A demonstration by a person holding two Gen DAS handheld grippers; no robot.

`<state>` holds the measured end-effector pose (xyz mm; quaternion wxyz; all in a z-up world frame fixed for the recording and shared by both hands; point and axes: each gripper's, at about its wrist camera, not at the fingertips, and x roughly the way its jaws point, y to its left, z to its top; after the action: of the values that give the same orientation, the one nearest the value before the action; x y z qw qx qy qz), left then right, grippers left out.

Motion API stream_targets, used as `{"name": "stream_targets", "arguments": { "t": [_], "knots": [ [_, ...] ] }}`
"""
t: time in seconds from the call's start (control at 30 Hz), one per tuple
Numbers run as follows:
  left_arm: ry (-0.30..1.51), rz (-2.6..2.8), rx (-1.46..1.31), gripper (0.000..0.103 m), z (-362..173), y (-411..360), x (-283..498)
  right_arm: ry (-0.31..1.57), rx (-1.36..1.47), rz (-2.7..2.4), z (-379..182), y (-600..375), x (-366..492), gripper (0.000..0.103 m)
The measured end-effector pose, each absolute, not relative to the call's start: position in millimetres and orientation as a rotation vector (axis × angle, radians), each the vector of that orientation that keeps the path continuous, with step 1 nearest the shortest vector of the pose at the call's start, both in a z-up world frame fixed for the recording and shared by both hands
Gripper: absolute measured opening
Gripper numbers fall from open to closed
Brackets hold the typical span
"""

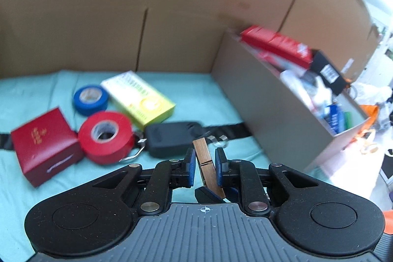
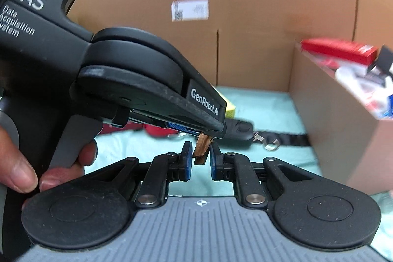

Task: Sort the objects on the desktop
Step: 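Carry the clothespin with the left gripper into the cardboard box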

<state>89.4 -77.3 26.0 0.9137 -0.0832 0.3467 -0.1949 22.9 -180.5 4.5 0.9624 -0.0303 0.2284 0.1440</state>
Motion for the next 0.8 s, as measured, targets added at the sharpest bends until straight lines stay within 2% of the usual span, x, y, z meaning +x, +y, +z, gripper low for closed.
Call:
{"name": "stream_targets", "arguments": {
  "t": [0.43,0.8],
  "knots": [
    [0.588,-0.558,-0.100,0.012,81,-156,87,0.312,-0.019,0.139,45,-249,12,0.017],
    [0.594,-0.641,-0.083,0.012,85,-210,122,0.296,0.021,0.049,47,-300,51,0.017]
  ]
}}
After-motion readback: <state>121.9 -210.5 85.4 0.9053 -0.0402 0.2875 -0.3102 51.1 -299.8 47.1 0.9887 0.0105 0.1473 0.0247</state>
